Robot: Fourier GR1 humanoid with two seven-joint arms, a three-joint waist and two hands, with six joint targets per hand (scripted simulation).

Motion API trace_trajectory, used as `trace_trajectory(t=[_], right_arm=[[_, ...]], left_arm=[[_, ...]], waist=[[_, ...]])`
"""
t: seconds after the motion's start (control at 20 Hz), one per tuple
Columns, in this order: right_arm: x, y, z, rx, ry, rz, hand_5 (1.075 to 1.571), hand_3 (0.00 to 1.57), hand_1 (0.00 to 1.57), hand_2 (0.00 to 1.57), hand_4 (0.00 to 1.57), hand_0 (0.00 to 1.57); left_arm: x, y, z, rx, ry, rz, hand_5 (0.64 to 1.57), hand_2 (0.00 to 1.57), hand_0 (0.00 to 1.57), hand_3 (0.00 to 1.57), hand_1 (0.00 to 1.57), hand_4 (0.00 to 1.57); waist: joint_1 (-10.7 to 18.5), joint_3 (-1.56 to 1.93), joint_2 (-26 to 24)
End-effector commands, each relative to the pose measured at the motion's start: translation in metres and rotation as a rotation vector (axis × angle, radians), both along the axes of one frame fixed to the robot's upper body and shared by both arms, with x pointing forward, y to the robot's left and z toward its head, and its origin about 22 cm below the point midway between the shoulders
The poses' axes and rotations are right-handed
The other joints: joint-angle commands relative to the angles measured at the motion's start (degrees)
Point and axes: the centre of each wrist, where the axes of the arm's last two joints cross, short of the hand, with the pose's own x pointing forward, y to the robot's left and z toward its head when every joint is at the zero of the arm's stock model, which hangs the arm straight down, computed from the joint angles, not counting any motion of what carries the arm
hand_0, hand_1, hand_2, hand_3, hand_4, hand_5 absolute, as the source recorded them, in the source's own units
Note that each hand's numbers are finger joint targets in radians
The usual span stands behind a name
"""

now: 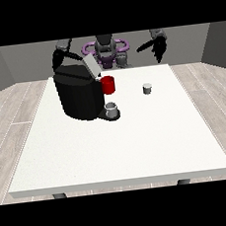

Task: Insert the coffee pod into the coffee machine and close the lid

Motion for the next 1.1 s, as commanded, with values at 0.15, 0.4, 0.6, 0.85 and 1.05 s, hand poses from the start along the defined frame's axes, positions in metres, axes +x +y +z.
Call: trace_trajectory(t=[0.15, 0.4, 0.6, 0.85, 1.05], right_arm=[[0.018, 0.030, 0.022, 0.037, -0.041, 0.064, 1.571, 0.00, 0.00, 0.00, 0.00, 0.00], [0.016, 0.038, 0.019, -0.023, -0.031, 0.099, 1.571, 0.00, 0.00, 0.00, 0.00, 0.00], [0.030, 0.036, 0.010, 0.001, -0.030, 0.079, 1.571, 0.00, 0.00, 0.00, 0.00, 0.00], [0.047, 0.042, 0.037, 0.029, -0.070, 0.089, 1.571, 0.00, 0.00, 0.00, 0.00, 0.00], [0.041, 0.040, 0.015, 0.044, 0.002, 0.095, 1.571, 0.00, 0.00, 0.00, 0.00, 0.00]], left_arm=[[0.041, 0.034, 0.030, 0.128, 0.028, 0.046, 1.571, 0.00, 0.00, 0.00, 0.00, 0.00], [0.052, 0.040, 0.025, 0.270, 0.084, 0.076, 1.571, 0.00, 0.00, 0.00, 0.00, 0.00], [0.066, 0.019, 0.022, 0.310, 0.094, 0.034, 1.571, 0.00, 0.00, 0.00, 0.00, 0.00], [0.077, 0.043, 0.019, 0.370, 0.113, 0.063, 1.571, 0.00, 0.00, 0.00, 0.00, 0.00], [0.078, 0.023, -0.009, 0.395, 0.074, 0.049, 1.571, 0.59, 0.26, 0.25, 0.26, 0.00]], waist=[[-4.11, -0.01, 4.42], [-6.50, -0.02, 7.04], [-5.30, 0.02, 10.06], [-5.56, -0.01, 12.52], [-4.66, -0.01, 9.34]])
